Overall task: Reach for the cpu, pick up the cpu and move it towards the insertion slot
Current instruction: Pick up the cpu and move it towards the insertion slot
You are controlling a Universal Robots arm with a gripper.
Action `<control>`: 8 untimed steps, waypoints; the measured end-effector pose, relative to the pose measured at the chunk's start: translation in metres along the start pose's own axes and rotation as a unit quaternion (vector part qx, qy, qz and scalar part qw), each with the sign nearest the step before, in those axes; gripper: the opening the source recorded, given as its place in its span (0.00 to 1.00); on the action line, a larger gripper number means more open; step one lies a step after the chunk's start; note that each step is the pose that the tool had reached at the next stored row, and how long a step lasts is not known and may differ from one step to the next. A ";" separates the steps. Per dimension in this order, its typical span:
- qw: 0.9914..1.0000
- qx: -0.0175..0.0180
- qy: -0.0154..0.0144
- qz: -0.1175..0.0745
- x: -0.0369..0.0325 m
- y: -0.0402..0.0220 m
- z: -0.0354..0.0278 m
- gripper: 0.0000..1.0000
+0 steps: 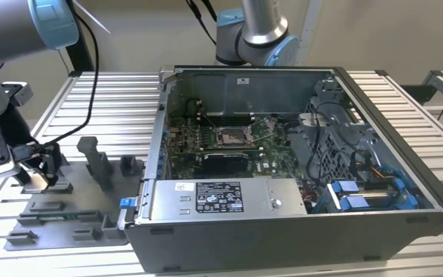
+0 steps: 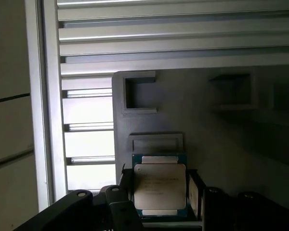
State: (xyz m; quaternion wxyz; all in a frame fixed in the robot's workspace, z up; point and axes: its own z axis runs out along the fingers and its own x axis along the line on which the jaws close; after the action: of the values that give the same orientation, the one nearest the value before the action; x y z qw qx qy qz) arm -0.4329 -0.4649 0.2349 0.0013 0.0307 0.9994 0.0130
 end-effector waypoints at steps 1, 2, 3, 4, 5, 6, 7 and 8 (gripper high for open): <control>1.000 0.000 0.000 0.000 0.0000 0.0001 -0.0014 0.00; 1.000 0.000 0.000 0.000 0.0000 0.0001 -0.0030 0.00; 1.000 0.000 0.000 0.000 0.0000 0.0001 -0.0044 0.00; 1.000 0.000 0.000 0.000 0.0000 0.0002 -0.0057 0.00; 1.000 0.000 0.000 0.000 0.0000 0.0002 -0.0070 0.00; 1.000 0.000 0.000 0.000 0.0000 0.0003 -0.0084 0.00; 1.000 0.000 0.000 0.000 0.0000 0.0003 -0.0099 0.00; 1.000 0.000 0.000 0.000 0.0000 0.0004 -0.0116 0.00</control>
State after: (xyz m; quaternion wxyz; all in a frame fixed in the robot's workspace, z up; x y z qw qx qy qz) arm -0.4330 -0.4648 0.2465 0.0013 0.0308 0.9994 0.0130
